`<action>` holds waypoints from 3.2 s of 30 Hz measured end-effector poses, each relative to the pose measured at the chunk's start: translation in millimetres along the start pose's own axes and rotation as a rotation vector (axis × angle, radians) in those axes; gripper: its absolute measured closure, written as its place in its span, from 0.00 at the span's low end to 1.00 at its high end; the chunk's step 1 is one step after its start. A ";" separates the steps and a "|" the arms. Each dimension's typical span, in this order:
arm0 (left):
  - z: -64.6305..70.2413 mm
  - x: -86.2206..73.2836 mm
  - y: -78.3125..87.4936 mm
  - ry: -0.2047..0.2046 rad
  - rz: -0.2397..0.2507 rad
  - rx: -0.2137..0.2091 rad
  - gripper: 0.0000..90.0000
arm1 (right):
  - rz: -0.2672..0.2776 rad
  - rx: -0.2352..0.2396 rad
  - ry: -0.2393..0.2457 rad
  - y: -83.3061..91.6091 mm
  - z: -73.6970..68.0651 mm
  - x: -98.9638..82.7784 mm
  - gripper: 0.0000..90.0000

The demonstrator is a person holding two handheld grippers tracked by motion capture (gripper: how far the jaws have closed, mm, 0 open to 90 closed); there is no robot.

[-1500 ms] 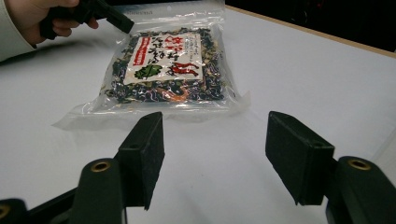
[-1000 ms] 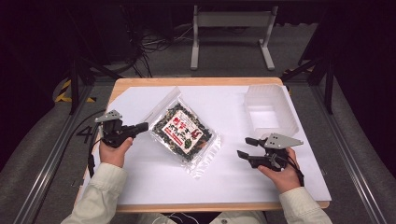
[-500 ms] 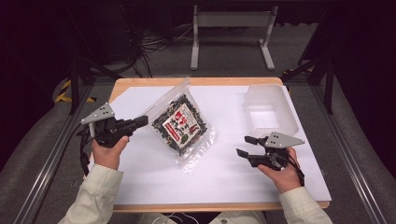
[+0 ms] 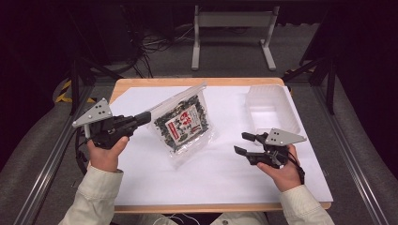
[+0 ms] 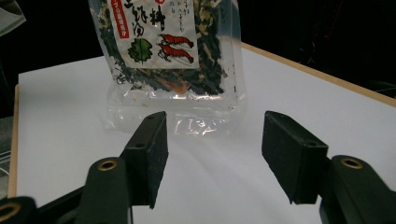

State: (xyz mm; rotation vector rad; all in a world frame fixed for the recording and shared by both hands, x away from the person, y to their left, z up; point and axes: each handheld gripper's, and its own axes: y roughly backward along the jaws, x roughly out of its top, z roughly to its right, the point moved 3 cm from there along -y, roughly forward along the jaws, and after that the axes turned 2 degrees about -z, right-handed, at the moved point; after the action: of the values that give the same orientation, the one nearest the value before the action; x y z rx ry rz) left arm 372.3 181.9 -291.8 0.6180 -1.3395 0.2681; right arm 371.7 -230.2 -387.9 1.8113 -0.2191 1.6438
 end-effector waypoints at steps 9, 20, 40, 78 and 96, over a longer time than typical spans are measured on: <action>8.1 4.6 5.1 -0.033 0.012 -0.028 0.99 | 0.057 0.066 -0.010 -6.7 -4.9 19.4 0.45; 11.2 5.2 8.4 -0.035 0.014 -0.047 0.99 | 0.058 0.122 0.052 -26.3 -12.4 57.6 0.36; 33.9 14.8 13.3 -0.075 0.038 -0.131 0.99 | 0.068 0.240 0.074 -74.5 -19.1 84.0 0.29; 18.4 7.5 9.7 -0.054 0.074 -0.072 0.99 | -0.051 0.482 0.146 -82.6 -37.2 74.3 0.82; 7.2 -1.7 -4.3 -0.022 0.039 -0.009 0.37 | -0.072 0.458 0.089 -68.9 -26.5 74.6 0.84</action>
State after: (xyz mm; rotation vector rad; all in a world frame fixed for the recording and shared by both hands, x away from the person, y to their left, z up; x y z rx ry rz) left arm 368.2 174.7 -293.9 0.5894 -1.3744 0.2877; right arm 401.5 -139.7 -343.7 2.0372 0.2830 1.8231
